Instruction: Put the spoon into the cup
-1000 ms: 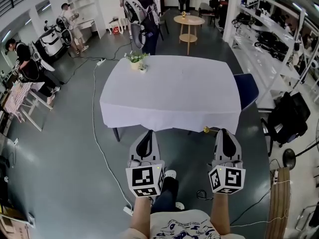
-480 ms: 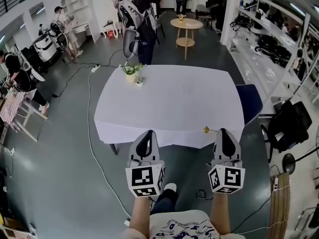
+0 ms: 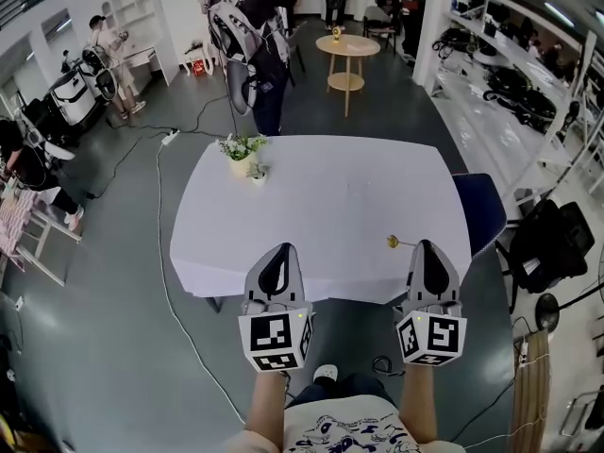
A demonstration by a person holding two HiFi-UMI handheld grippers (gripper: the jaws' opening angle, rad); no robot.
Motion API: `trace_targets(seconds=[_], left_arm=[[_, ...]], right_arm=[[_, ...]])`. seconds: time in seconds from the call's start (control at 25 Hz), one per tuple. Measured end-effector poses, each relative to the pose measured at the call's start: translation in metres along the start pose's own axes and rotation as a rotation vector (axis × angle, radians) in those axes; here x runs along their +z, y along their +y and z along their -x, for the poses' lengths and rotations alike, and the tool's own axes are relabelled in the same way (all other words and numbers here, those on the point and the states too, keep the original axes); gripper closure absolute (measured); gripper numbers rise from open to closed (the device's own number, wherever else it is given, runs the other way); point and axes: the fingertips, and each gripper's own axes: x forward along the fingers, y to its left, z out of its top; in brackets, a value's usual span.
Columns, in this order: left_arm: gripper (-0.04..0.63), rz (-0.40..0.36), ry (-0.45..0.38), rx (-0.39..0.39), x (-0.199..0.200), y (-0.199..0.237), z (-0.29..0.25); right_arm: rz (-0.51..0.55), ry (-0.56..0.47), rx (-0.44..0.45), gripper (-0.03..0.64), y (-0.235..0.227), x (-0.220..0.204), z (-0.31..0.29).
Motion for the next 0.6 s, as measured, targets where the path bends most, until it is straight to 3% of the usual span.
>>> trace_targets(seconds=[0.6], left_arm=[[0.581, 0.028, 0.061, 0.018, -0.026, 0.025, -0.114]], right_arm=[[-0.004, 0.066, 0.031, 0.600, -0.015, -0.046, -0.114]])
